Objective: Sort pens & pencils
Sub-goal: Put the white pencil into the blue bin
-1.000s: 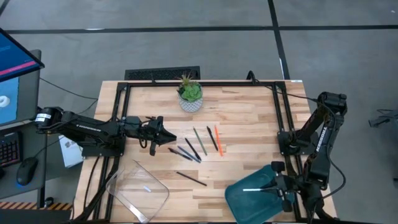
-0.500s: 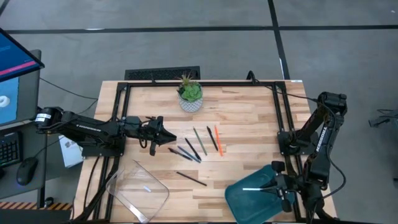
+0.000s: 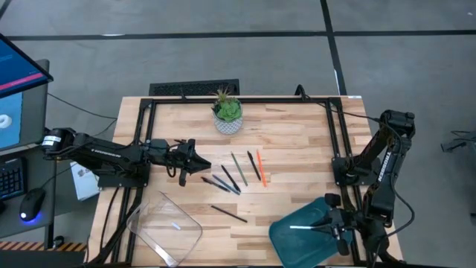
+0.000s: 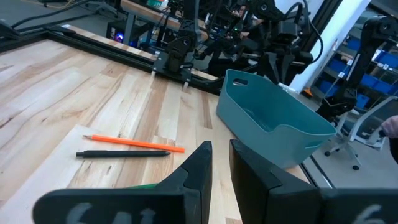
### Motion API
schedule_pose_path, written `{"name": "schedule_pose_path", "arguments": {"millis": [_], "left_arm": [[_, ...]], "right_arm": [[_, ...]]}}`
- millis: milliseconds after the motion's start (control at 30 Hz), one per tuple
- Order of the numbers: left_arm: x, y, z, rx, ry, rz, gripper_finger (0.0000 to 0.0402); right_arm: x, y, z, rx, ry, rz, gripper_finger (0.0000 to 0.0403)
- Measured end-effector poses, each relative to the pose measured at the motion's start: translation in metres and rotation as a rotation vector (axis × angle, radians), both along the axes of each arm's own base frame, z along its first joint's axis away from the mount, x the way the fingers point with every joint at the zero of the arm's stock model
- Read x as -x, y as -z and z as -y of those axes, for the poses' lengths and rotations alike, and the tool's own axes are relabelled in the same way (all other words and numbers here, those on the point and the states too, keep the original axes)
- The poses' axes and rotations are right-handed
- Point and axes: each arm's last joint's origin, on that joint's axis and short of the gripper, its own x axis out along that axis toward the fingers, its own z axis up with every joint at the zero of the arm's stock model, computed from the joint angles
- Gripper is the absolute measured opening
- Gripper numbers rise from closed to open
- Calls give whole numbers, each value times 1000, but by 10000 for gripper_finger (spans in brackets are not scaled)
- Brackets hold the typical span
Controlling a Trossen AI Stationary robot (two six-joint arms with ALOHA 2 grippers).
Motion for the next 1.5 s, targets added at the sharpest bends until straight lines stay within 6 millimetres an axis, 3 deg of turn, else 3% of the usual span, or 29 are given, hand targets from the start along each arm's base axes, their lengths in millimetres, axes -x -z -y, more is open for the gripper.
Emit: {"name": "schedule_pose_path", "arguments": {"millis": [1500], "left_arm": [[0, 0, 0, 0, 1, 0, 46]], "right_arm": [[-7, -6, -6, -80, -49, -15, 68]]}}
